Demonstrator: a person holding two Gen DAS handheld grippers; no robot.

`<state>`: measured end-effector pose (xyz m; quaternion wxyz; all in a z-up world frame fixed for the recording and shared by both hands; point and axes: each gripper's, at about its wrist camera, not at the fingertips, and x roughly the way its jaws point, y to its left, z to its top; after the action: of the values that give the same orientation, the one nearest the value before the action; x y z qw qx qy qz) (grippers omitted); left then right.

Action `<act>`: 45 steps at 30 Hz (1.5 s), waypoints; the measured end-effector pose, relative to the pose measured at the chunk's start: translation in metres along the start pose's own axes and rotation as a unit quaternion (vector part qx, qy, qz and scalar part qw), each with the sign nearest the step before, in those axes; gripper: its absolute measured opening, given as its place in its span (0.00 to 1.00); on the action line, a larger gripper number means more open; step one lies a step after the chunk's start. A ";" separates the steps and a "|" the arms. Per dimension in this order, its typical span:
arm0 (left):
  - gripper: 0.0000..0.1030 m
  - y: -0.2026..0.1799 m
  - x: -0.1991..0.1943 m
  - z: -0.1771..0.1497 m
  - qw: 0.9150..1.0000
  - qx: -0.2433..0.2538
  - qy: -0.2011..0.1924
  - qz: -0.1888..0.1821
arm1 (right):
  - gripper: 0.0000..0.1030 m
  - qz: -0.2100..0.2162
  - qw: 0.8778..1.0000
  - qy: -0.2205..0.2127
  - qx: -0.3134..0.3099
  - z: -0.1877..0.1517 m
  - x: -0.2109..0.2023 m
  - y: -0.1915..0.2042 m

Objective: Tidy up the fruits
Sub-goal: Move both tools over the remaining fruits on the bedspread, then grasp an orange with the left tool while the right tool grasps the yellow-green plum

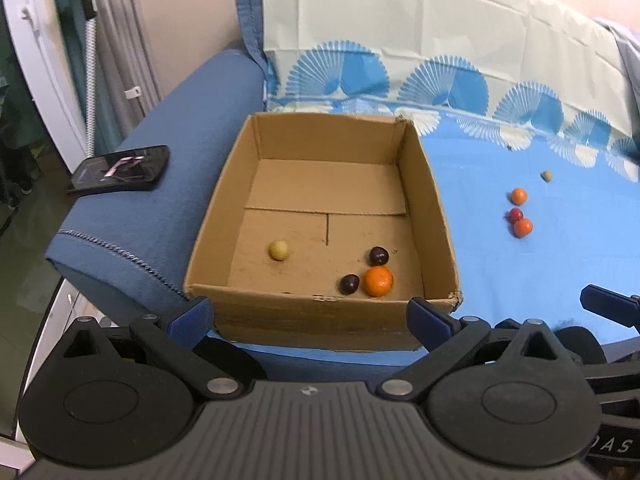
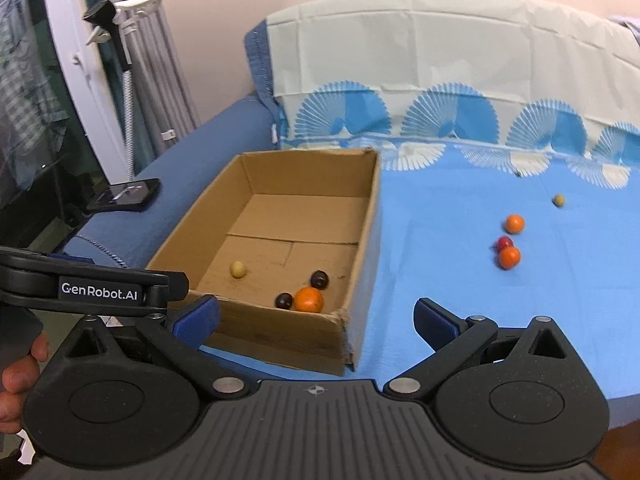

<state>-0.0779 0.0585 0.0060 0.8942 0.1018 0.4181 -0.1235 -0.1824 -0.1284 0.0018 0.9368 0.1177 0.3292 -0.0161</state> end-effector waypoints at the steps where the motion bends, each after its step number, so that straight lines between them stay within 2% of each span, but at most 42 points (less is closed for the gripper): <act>1: 1.00 -0.005 0.004 0.002 1.000 0.006 0.004 0.000 | 0.99 -0.004 1.000 0.001 0.006 0.000 0.002 -0.005; 8: 1.00 -0.049 0.034 0.020 0.998 0.045 0.020 -0.025 | 0.99 -0.052 0.998 0.000 0.044 -0.002 0.014 -0.054; 12: 1.00 -0.085 0.054 0.035 0.996 0.067 0.019 -0.049 | 0.99 -0.095 0.993 -0.001 0.072 -0.004 0.020 -0.098; 18: 1.00 -0.143 0.097 0.066 0.992 0.082 0.039 -0.086 | 0.99 -0.170 0.980 -0.008 0.103 -0.002 0.033 -0.175; 23: 1.00 -0.200 0.143 0.095 0.988 0.092 0.056 -0.115 | 0.99 -0.215 0.969 -0.014 0.124 0.003 0.052 -0.239; 29: 1.00 -0.283 0.202 0.104 0.975 0.164 0.054 -0.137 | 0.99 -0.248 0.960 -0.022 0.130 0.017 0.092 -0.320; 33: 1.00 -0.331 0.255 0.100 0.970 0.189 0.078 -0.133 | 0.99 -0.251 0.961 -0.035 0.113 0.037 0.132 -0.377; 37: 1.00 -0.354 0.302 0.099 0.970 0.178 0.113 -0.125 | 0.99 -0.230 0.969 -0.023 0.089 0.057 0.185 -0.425; 42: 1.00 -0.354 0.334 0.101 0.974 0.144 0.132 -0.117 | 0.99 -0.208 0.976 -0.009 0.067 0.080 0.253 -0.457; 45: 1.00 -0.347 0.343 0.101 0.975 0.119 0.137 -0.131 | 0.99 -0.197 0.978 0.004 0.073 0.088 0.289 -0.468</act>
<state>0.1015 -0.3461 -0.2222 0.7859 0.1678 0.5287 -0.2733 0.0470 -0.5898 -0.2091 0.9028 0.1186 0.3473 -0.2242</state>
